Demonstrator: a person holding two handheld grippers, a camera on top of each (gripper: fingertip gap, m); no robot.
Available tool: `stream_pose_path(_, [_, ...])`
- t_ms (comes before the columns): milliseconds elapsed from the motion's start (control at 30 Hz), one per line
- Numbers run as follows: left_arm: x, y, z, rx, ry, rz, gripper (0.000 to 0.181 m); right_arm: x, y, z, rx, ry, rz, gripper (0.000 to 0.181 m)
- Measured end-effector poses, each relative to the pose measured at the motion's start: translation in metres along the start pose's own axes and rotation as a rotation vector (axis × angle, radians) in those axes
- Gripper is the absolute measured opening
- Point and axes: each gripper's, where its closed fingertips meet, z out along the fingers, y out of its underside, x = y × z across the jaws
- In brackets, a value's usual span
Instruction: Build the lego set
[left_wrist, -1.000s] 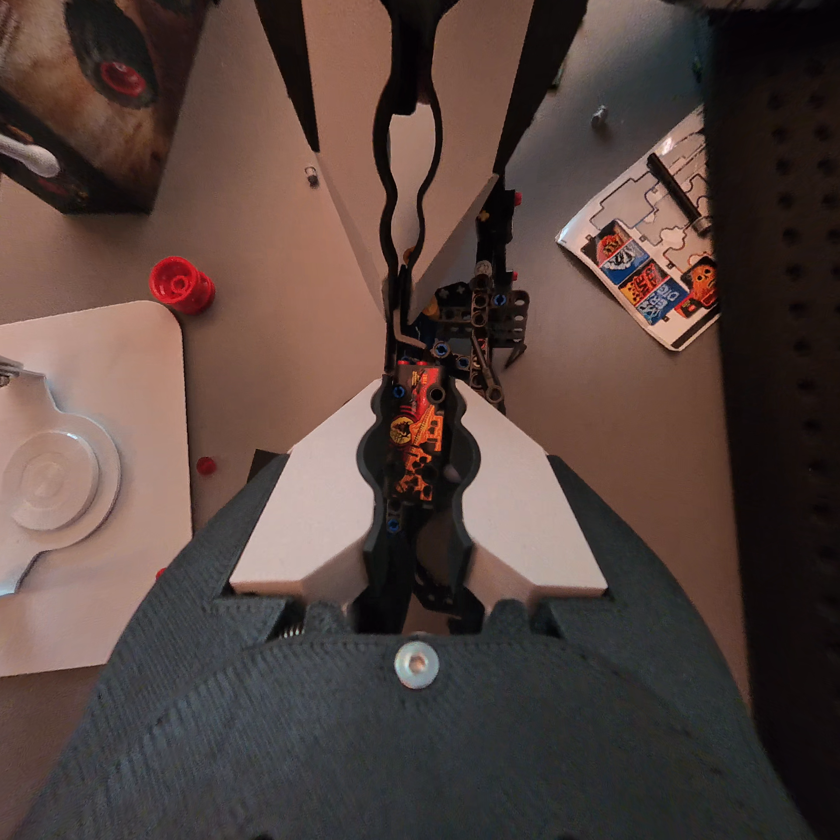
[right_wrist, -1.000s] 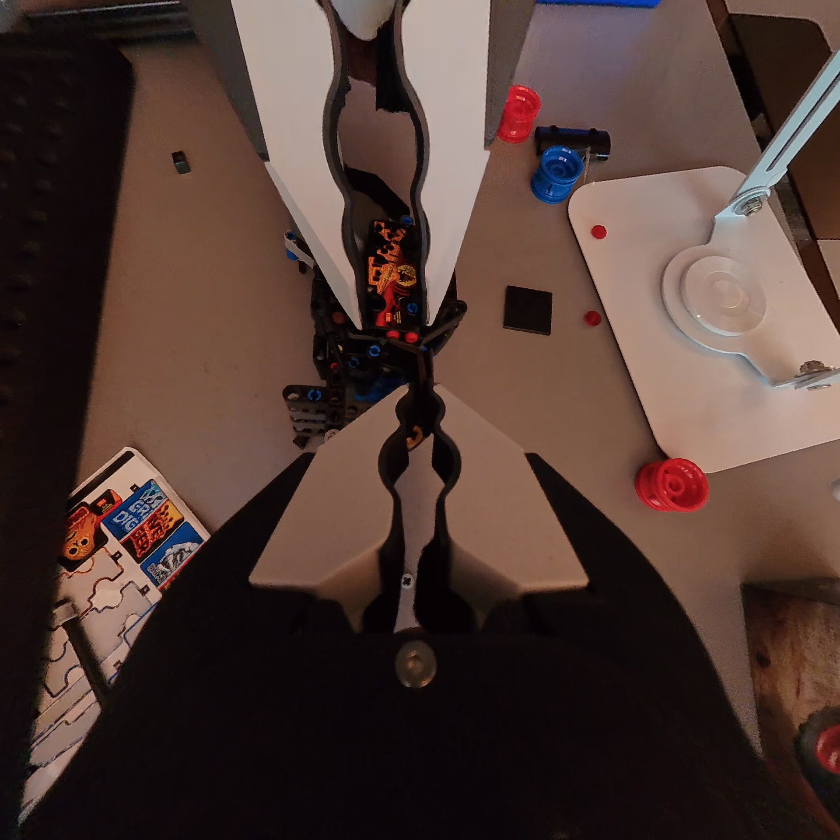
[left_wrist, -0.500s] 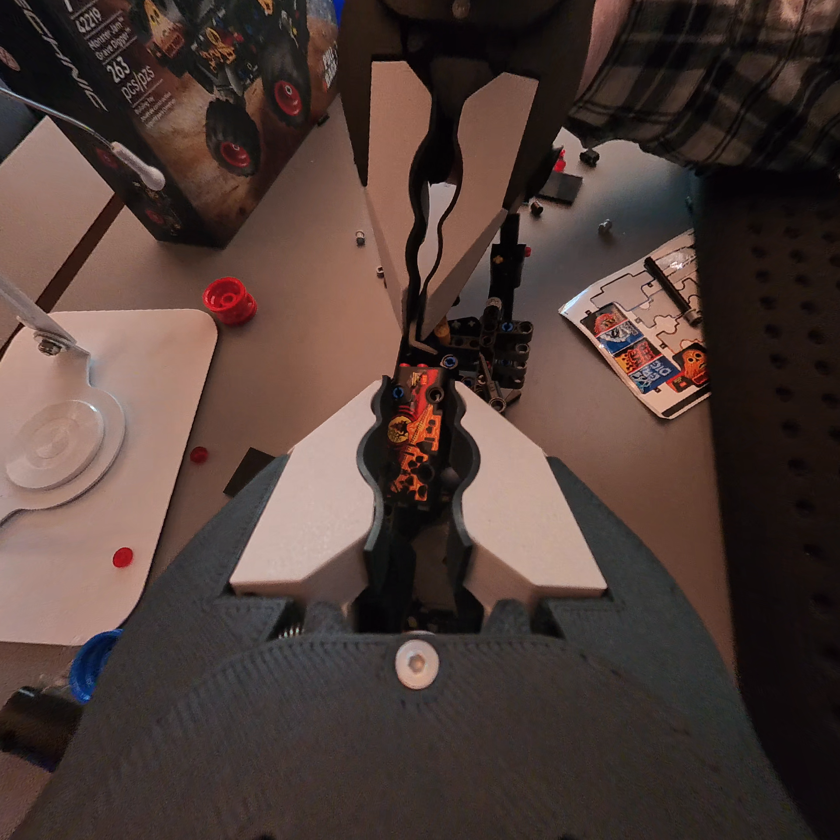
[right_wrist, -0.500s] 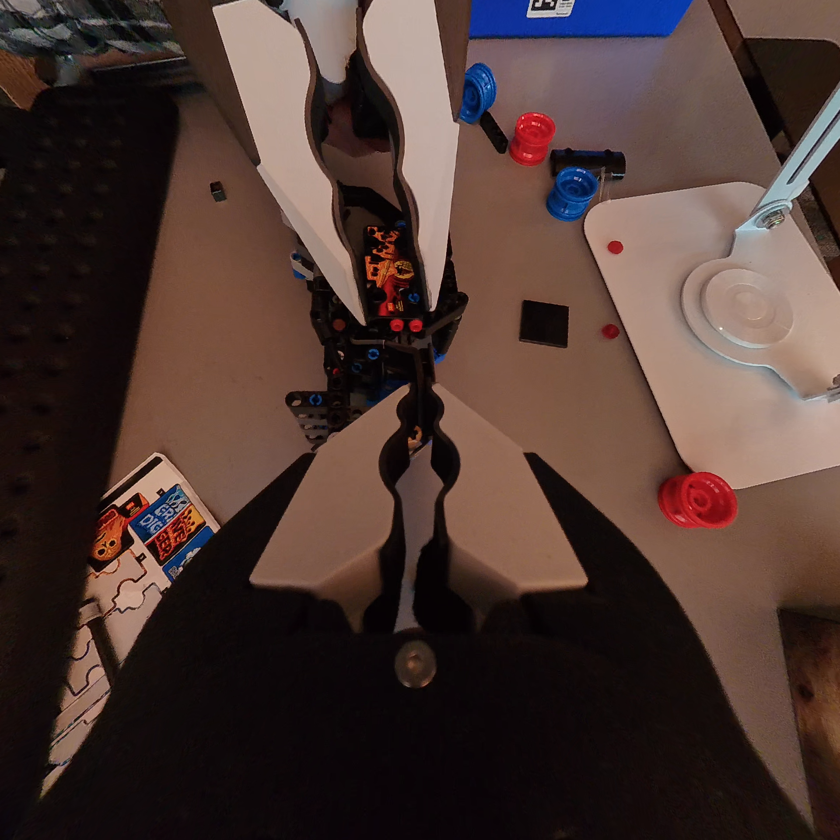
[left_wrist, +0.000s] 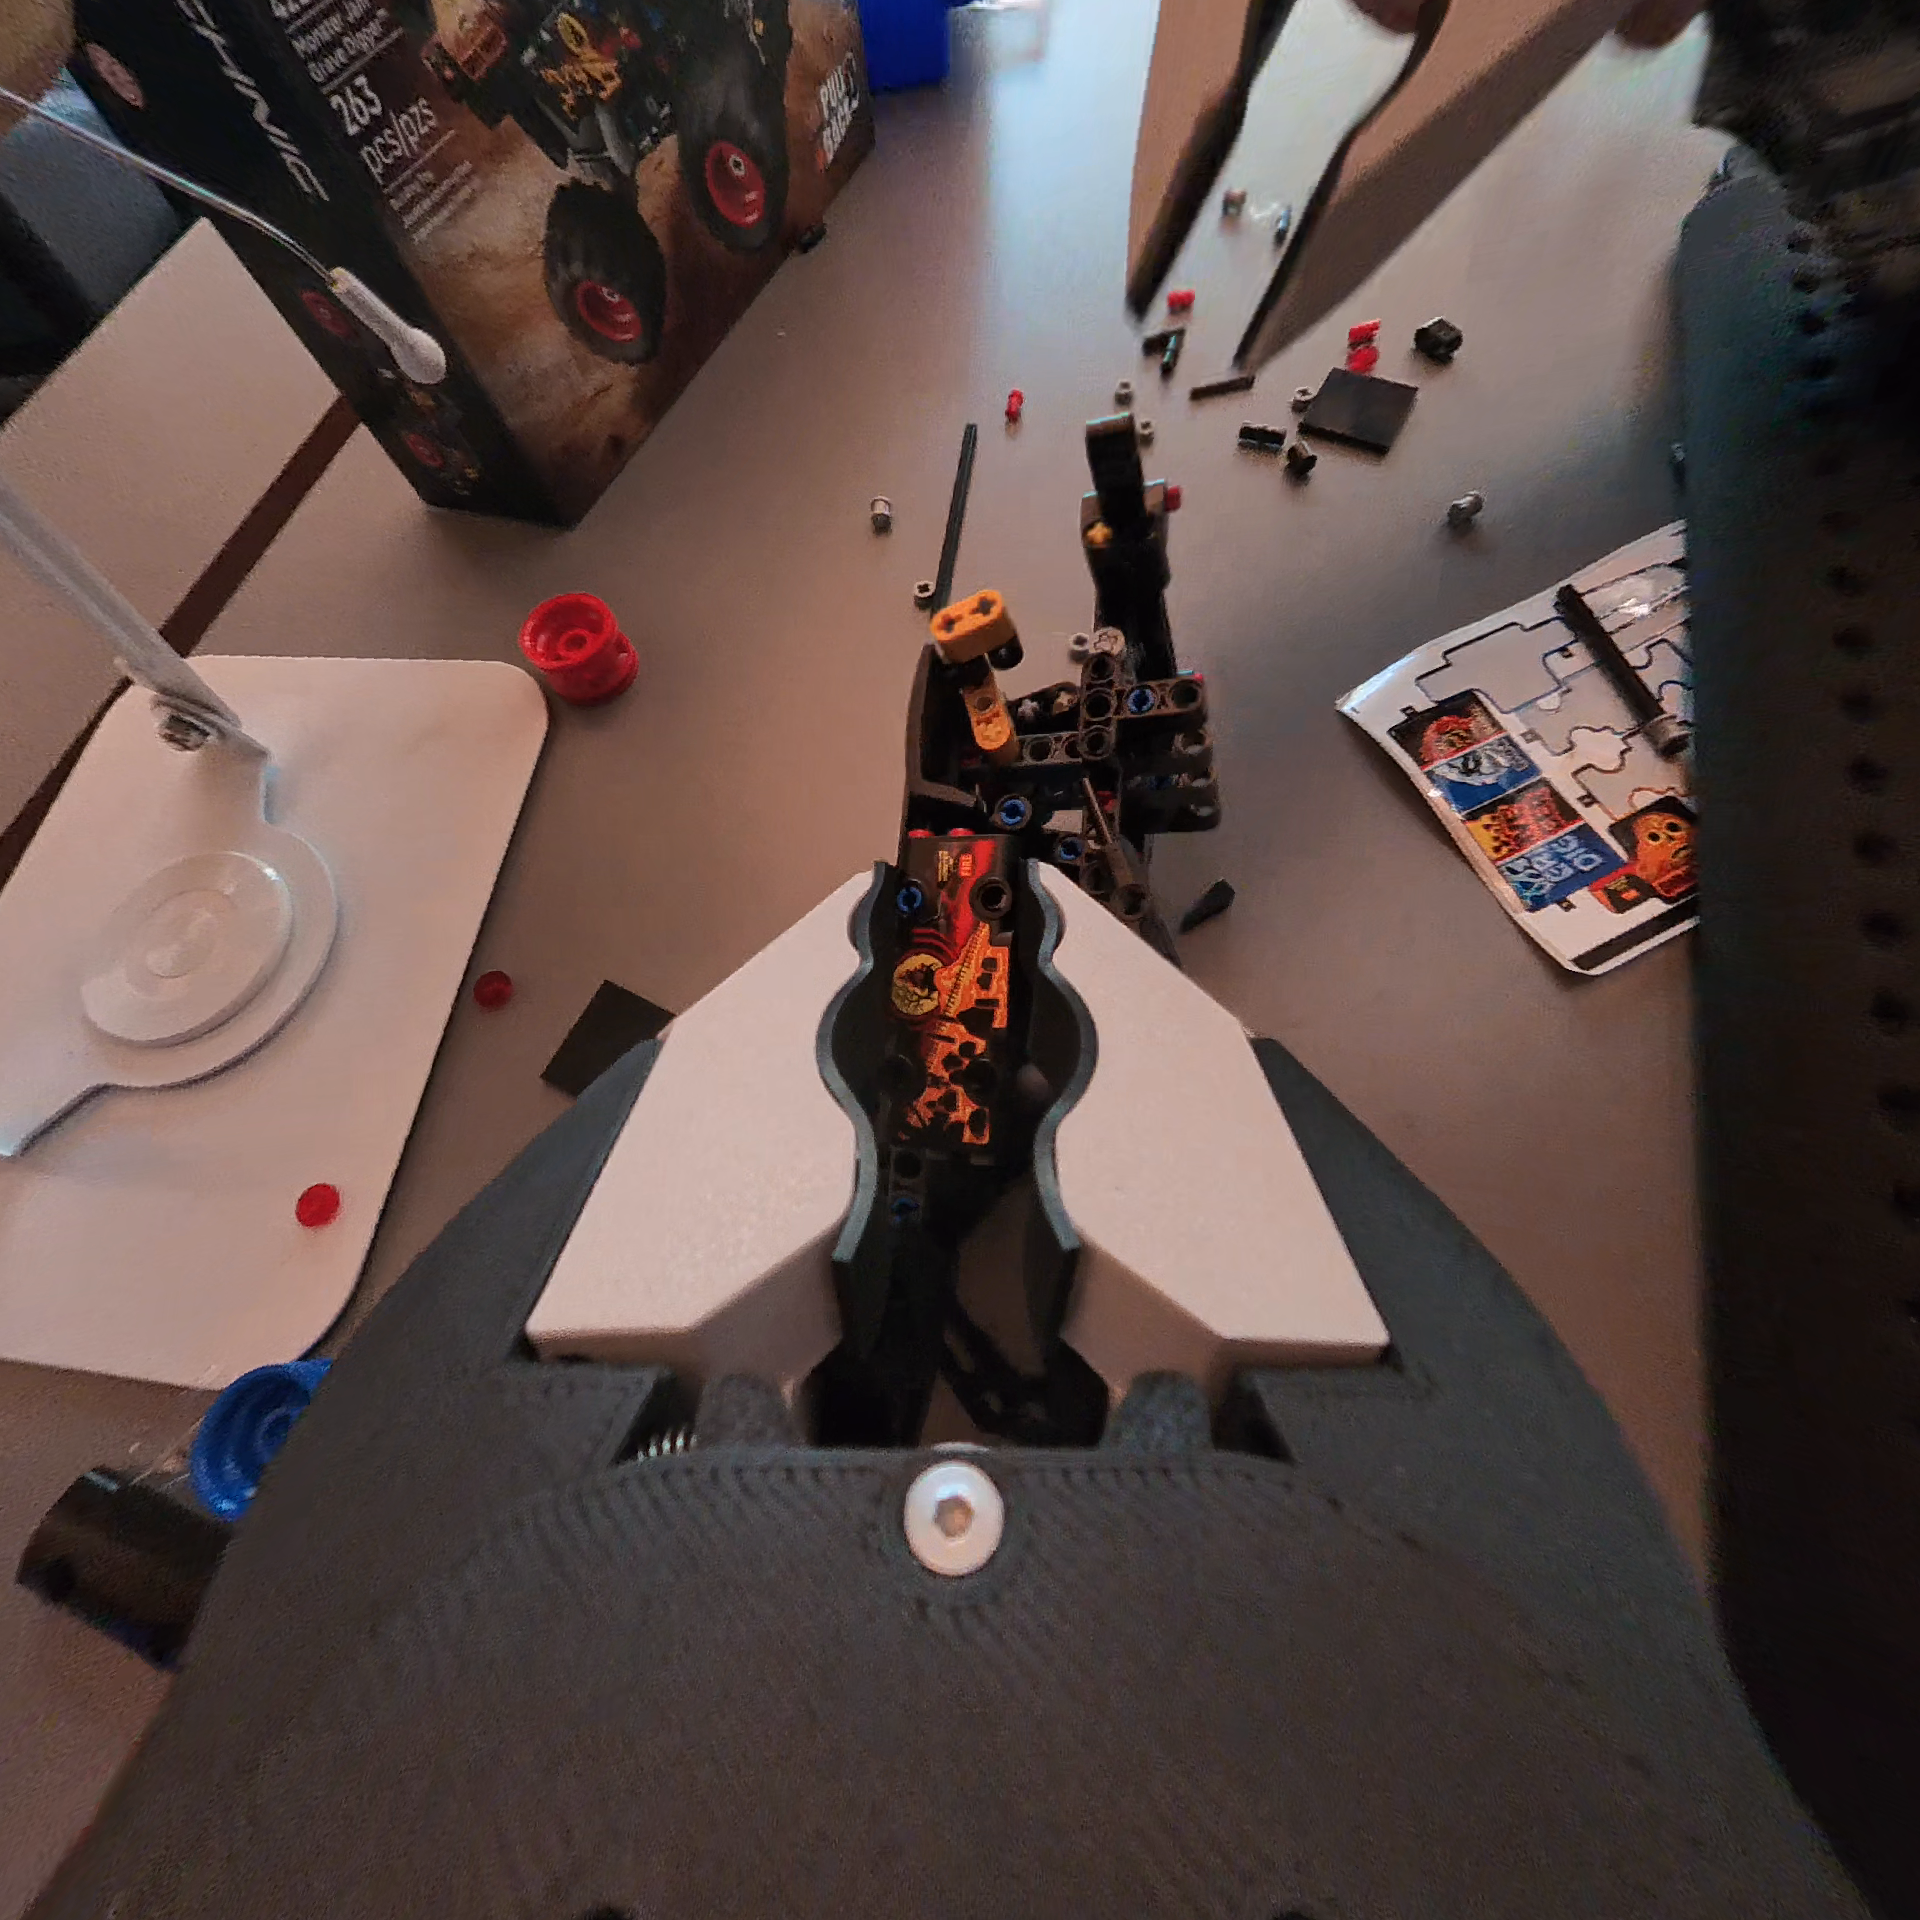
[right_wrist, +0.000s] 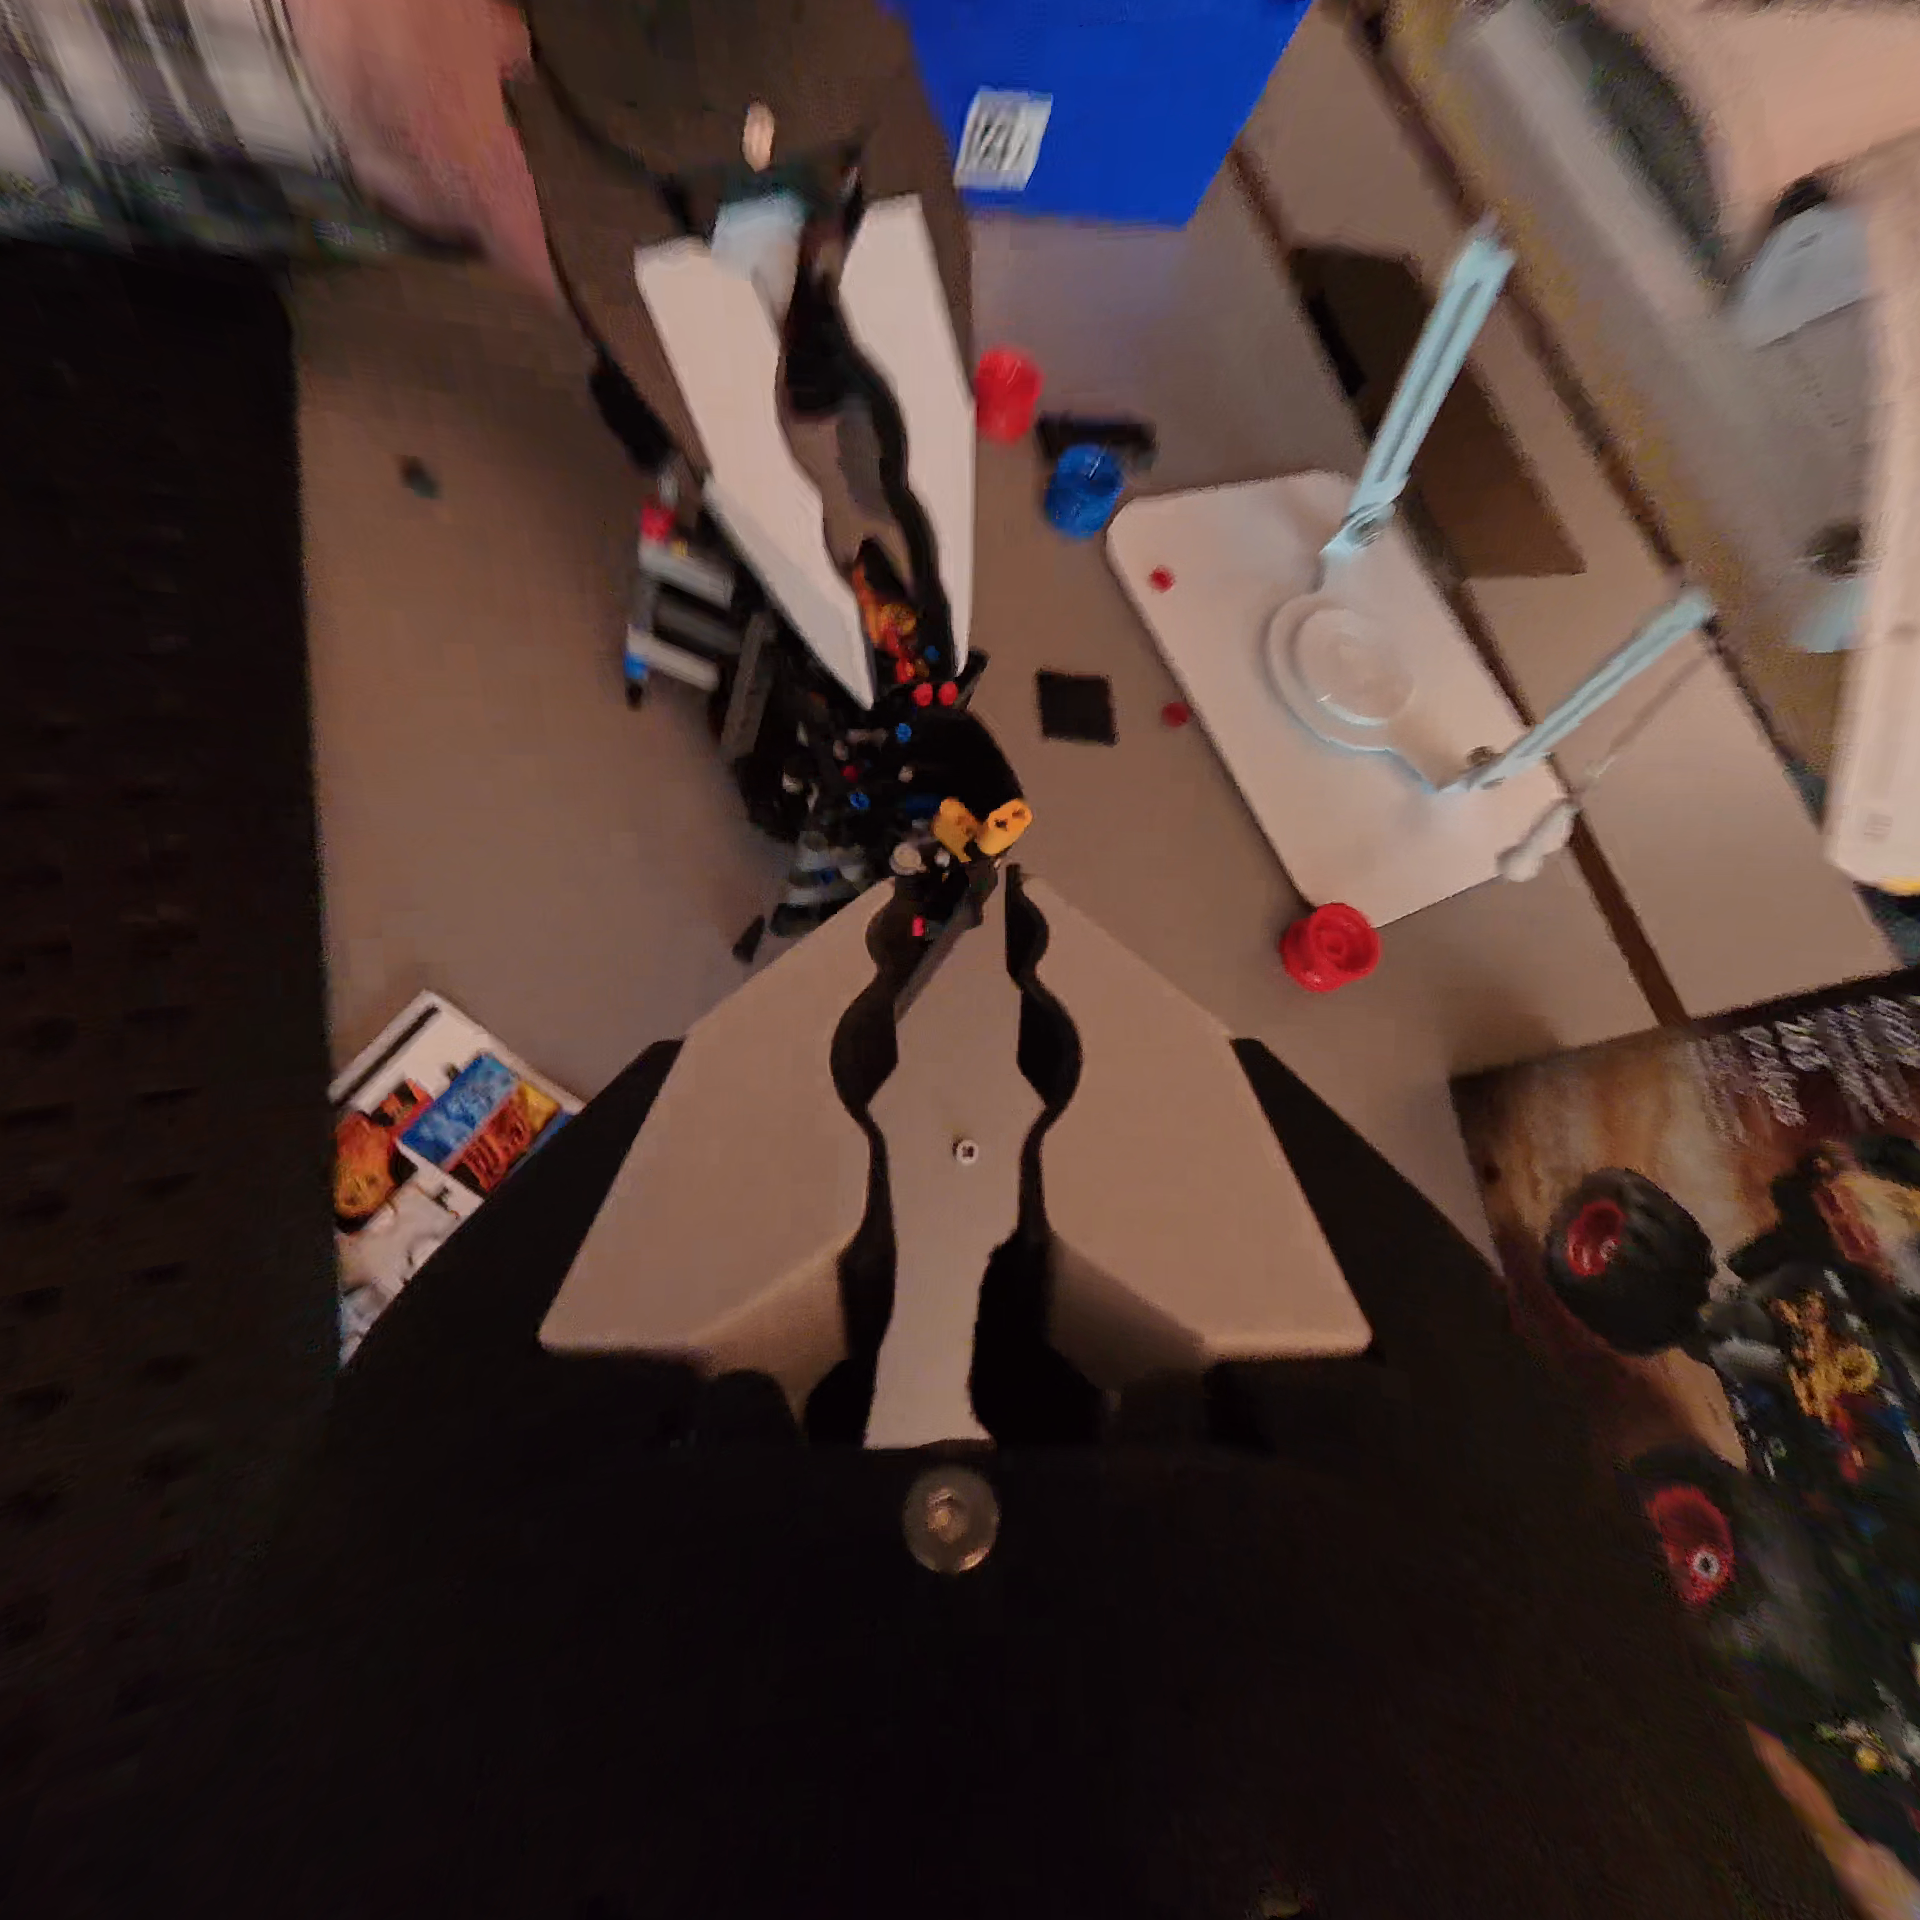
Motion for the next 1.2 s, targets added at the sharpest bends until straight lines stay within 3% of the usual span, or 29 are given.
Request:
stream_pose_path(67, [-0.001,0.0,-0.001,0.008,0.002,-0.012,0.022,0.004,-0.003,-0.013,0.026,0.078,0.031,0.02])
stream_pose_path(133, [-0.004,0.0,-0.001,0.016,-0.012,-0.029,0.022,-0.017,0.006,-0.011,-0.019,0.012,0.019,0.013])
stream_pose_path(233, [-0.007,-0.001,0.0,0.015,-0.044,-0.027,0.022,-0.054,0.028,0.022,-0.138,-0.123,0.026,0.011])
stream_pose_path(367, [-0.009,-0.002,0.001,0.014,-0.058,-0.028,0.022,-0.067,0.059,0.071,-0.261,-0.133,0.106,0.011])
stream_pose_path(567, [-0.009,-0.001,0.001,0.015,-0.046,-0.032,0.022,-0.072,0.065,0.097,-0.298,-0.154,0.152,0.004])
stream_pose_path(667, [-0.01,-0.001,0.001,0.016,-0.054,-0.023,0.022,-0.071,0.057,0.092,-0.275,-0.142,0.077,0.004])
stream_pose_path(800, [-0.006,-0.001,-0.001,0.022,-0.028,-0.024,0.022,-0.066,0.021,0.065,-0.069,-0.158,0.048,0.004])
stream_pose_path(967, [0.009,0.008,0.002,-0.091,0.073,0.056,0.022,-0.049,-0.018,0.029,0.11,-0.125,-0.02,0.003])
stream_pose_path(1100, [0.012,0.004,0.001,-0.104,0.071,0.079,0.029,-0.032,-0.03,0.023,0.161,0.009,-0.174,0.003])
stream_pose_path(1200, [0.013,-0.018,-0.013,0.002,0.077,0.014,0.04,-0.019,-0.038,0.019,0.148,0.233,-0.427,0.004])
